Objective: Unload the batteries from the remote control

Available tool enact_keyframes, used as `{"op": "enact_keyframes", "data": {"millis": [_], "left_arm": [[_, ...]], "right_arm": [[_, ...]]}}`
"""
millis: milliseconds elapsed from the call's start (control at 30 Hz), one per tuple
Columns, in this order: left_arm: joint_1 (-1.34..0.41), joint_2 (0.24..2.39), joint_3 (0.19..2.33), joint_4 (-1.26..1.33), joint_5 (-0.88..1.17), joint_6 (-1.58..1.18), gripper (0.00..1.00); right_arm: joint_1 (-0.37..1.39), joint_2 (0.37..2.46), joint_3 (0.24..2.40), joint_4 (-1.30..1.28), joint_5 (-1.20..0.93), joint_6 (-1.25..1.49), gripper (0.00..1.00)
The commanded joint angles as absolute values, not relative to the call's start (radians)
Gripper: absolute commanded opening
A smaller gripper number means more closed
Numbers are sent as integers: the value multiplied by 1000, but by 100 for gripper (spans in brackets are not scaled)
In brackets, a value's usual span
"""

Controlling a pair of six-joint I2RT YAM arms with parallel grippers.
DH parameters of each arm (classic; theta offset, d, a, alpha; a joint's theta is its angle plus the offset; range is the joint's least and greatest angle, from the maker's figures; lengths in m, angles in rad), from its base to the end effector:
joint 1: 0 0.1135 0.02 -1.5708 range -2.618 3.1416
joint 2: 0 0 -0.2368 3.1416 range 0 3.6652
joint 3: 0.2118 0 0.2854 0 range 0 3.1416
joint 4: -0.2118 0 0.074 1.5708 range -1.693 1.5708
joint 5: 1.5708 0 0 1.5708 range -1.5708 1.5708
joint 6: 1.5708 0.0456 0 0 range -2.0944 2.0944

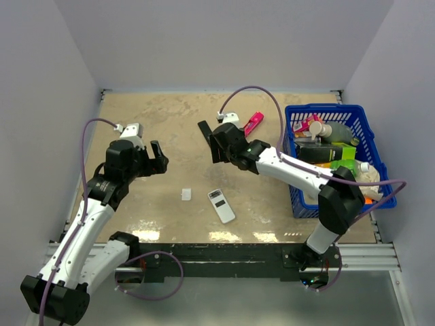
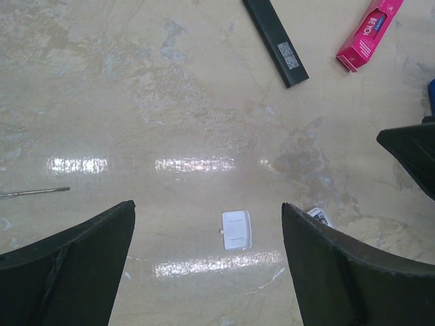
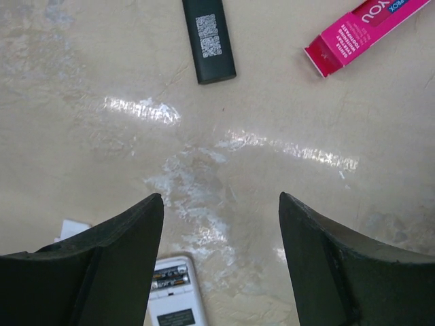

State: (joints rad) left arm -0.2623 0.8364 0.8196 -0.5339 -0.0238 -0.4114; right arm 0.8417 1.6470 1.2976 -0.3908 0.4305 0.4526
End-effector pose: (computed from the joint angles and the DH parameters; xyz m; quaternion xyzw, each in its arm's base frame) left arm 0.2352 -0.0620 0.2820 -0.0708 0.8698 -0.1516 0.4642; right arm 0.2846 0.2901 0.2326 -0.0883 0.8937 0.0817 0.4323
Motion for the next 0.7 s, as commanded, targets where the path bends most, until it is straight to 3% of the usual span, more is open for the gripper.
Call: {"op": "enact_keyframes", "data": {"millis": [0,667], "left_arm": [[-262,827,811,-508,-41,-426,92],[-262,813,810,-505,-51,-426,91]], "right_arm": [[813,1687,1391,-347,431,381,71],[698,2057,1633,-278,301,325,71]]}}
